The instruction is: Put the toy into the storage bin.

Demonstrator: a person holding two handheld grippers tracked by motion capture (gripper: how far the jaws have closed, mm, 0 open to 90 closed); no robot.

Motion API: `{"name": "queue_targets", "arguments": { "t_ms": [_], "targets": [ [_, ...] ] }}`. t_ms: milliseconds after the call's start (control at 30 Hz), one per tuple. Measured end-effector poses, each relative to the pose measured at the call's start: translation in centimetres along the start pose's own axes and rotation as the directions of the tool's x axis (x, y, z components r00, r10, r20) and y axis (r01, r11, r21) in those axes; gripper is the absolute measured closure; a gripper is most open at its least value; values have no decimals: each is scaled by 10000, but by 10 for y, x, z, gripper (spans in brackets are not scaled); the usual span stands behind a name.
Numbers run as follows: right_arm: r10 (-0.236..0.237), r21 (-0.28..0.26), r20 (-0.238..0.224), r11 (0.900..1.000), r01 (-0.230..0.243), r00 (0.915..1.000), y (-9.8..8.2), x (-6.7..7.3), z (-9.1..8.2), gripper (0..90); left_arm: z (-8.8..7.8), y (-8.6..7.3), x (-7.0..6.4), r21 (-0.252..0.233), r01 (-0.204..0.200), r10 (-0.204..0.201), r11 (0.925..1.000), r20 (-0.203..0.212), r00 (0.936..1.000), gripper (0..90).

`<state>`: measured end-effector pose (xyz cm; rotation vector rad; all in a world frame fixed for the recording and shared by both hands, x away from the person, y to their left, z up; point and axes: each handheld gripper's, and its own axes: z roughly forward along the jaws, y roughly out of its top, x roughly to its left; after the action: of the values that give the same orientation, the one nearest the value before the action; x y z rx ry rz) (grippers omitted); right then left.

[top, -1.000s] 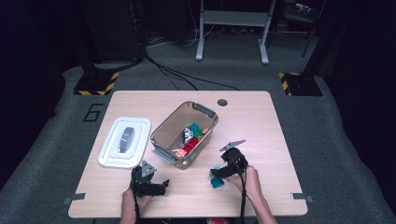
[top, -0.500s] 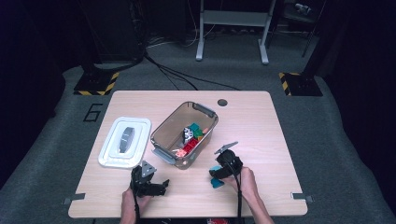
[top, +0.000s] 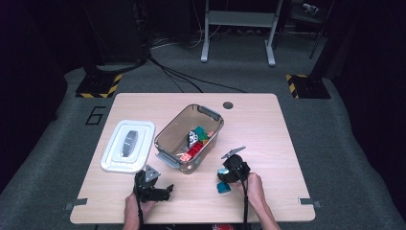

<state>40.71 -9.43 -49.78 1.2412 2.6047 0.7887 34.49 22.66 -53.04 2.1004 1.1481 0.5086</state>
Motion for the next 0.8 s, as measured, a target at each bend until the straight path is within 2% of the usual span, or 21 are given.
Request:
{"name": "queue_targets", "arguments": {
  "t_ms": [133, 167, 267, 300, 500, 567, 800],
  "targets": [
    [117, -44, -58, 9999, -117, 9999, 0, -1, -1, 584, 0, 0, 0, -5, 6, -6, 10000, -2, 10000, 54],
    [265, -29, -6, 9996, -265, 9996, 0, 0, -1, 584, 0, 0, 0, -2, -3, 3, 10000, -6, 10000, 54],
    [144, -120, 10, 9998, -144, 9999, 2, -2, -4, 585, 0, 0, 0, 0, -3, 3, 10000, -3, 10000, 54],
    [241, -173, -34, 9996, -241, 9997, 3, -2, -6, 585, 0, 0, 0, 12, -7, 7, 10000, -3, 10000, 54],
    [165, -465, 164, 9988, -157, 9997, 12, -5, -18, 585, 0, 0, 0, -1, 0, 0, 10000, 2, 10000, 54],
    [169, -544, -14, 9984, -169, 9999, 16, -7, -22, 586, 0, 0, 0, 16, -18, 18, 10000, -3, 10000, 54],
    [71, -854, 267, 9963, -48, 9996, 30, -11, -39, 586, 0, 0, 0, 0, 1, -1, 10000, 1, 10000, 54]
  ]
}}
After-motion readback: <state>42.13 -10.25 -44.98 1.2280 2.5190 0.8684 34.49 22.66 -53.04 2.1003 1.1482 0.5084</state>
